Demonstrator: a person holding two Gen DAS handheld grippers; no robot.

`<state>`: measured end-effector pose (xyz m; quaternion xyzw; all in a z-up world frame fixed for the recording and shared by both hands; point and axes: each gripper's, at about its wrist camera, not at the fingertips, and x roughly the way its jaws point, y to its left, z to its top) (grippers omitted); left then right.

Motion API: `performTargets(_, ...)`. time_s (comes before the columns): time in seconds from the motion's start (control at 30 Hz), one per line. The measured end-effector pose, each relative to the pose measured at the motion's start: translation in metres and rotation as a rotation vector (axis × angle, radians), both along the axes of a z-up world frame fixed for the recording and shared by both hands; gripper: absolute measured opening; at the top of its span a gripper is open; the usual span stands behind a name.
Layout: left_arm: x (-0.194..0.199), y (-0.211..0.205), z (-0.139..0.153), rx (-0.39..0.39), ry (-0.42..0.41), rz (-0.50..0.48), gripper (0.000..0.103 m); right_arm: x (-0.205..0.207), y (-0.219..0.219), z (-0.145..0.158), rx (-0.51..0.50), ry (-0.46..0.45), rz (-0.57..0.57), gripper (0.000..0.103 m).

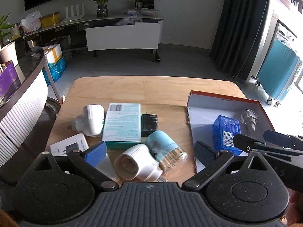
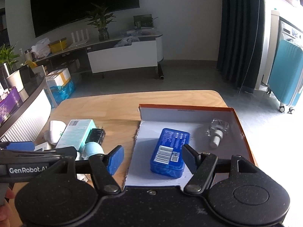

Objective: Organize rigid objects
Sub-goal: 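Move both grippers back over the cluster of chargers on the table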

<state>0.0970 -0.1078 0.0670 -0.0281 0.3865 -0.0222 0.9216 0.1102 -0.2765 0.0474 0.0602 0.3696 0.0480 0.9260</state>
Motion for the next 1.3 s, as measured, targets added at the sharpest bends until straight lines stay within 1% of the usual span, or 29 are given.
performTargets(0.47,-0.011,0.029,-0.004,0.014,-0.001,0.048,0.102,-0.001,0.034,-0.004,0.002,0.011,0.057,0.081)
performTargets(0.7,-0.018,0.046,-0.009,0.003,0.009,0.075,0.101,-0.005,0.049,-0.007,0.002,0.019,0.09,0.081)
performTargets(0.83,-0.026,0.055,-0.012,-0.009,0.006,0.075,0.101,-0.008,0.057,-0.01,0.007,0.026,0.111,0.081)
performTargets(1.0,-0.04,0.068,-0.021,-0.044,-0.001,0.068,0.101,-0.016,0.07,-0.018,0.016,0.042,0.14,0.081)
performTargets(1.1,-0.048,0.079,-0.03,-0.072,-0.004,0.067,0.102,-0.022,0.077,-0.024,0.024,0.05,0.182,0.081)
performTargets(1.2,-0.052,0.09,-0.039,-0.069,0.003,0.089,0.102,-0.026,0.083,-0.028,0.027,0.056,0.205,0.081)
performTargets(1.3,-0.052,0.103,-0.047,-0.084,0.02,0.126,0.102,-0.027,0.084,-0.031,0.033,0.065,0.217,0.081)
